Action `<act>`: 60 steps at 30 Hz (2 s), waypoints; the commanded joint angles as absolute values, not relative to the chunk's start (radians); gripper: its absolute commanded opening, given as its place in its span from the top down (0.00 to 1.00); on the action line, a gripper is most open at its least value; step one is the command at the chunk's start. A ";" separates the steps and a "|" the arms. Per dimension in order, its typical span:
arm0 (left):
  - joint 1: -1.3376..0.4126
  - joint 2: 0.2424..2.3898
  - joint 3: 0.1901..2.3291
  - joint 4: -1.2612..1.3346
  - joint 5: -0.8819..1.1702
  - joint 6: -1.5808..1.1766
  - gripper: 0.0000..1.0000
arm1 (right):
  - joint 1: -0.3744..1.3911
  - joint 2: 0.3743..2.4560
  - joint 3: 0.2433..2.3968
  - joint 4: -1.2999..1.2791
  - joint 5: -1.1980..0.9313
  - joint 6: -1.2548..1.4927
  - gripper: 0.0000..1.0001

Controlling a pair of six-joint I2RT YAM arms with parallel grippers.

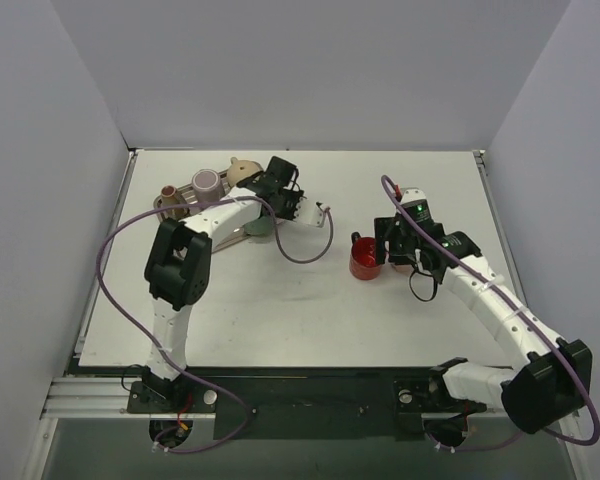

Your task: Turn the mug right side up

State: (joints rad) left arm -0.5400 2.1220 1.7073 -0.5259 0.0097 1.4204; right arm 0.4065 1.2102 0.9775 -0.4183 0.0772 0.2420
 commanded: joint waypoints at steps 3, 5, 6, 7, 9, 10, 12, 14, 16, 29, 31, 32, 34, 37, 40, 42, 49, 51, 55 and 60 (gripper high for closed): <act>-0.529 1.898 1.813 -0.470 0.081 0.952 1.00 | 0.464 1.082 0.982 -0.347 0.017 0.287 0.32; -0.520 1.869 1.813 -0.450 0.087 0.832 1.00 | 0.535 1.060 0.982 -0.292 0.035 0.294 0.32; -0.515 1.861 1.815 -0.442 0.087 0.789 1.00 | 0.566 1.057 0.982 -0.270 0.044 0.304 0.32; -0.506 1.850 1.815 -0.439 0.087 0.716 1.00 | 0.612 1.055 0.980 -0.202 0.044 0.311 0.32; -0.491 1.836 1.821 -0.433 0.101 0.584 1.00 | 0.661 1.065 0.950 -0.062 0.006 0.357 0.32; -0.486 1.830 1.824 -0.431 0.109 0.545 1.00 | 0.673 1.081 0.930 -0.008 -0.024 0.394 0.32; -0.454 1.798 1.827 -0.433 0.161 0.416 1.00 | 0.738 1.120 0.905 0.144 -0.054 0.434 0.32; -0.436 1.770 1.825 -0.430 0.208 0.290 1.00 | 0.793 1.169 0.916 0.241 -0.057 0.442 0.31; -0.428 1.740 1.810 -0.422 0.251 0.213 1.00 | 0.834 1.224 0.939 0.319 -0.077 0.445 0.30; -0.434 1.618 1.715 -0.423 0.437 0.143 1.00 | 0.810 1.431 1.098 0.424 -0.068 0.379 0.30; -0.434 1.614 1.710 -0.423 0.439 0.159 1.00 | 0.811 1.419 1.127 0.321 -0.037 0.332 0.31; -0.436 1.614 1.712 -0.423 0.436 0.164 1.00 | 0.813 1.416 1.134 0.269 -0.029 0.319 0.31; -0.436 1.614 1.717 -0.426 0.437 0.176 1.00 | 0.813 1.391 1.126 0.221 -0.020 0.281 0.31; -0.436 1.627 1.735 -0.443 0.471 0.155 1.00 | 0.808 1.373 1.103 0.286 -0.061 0.273 0.27; -0.443 1.632 1.750 -0.453 0.498 0.138 1.00 | 0.795 1.442 1.133 0.350 -0.129 0.328 0.29; -0.446 1.632 1.755 -0.451 0.515 0.123 1.00 | 0.787 1.492 1.156 0.396 -0.181 0.374 0.36; -0.436 1.620 1.707 -0.425 0.555 0.077 1.00 | 0.773 1.517 1.163 0.453 -0.216 0.425 1.00; -0.419 1.627 1.703 -0.434 0.485 0.066 0.70 | 0.778 1.496 1.193 0.334 -0.155 0.376 1.00; -0.371 1.657 1.740 -0.534 0.346 0.176 0.11 | 0.782 1.574 1.366 -0.094 -0.072 0.246 1.00; -0.236 1.701 1.724 -0.483 0.217 0.201 0.11 | 0.762 1.739 1.419 -0.278 -0.103 0.261 1.00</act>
State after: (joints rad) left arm -0.3241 1.6829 1.6913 -0.5194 0.3653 0.1493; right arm 0.7792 1.6665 1.3563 -0.1093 -0.1276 0.3073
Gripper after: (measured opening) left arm 0.889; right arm 0.103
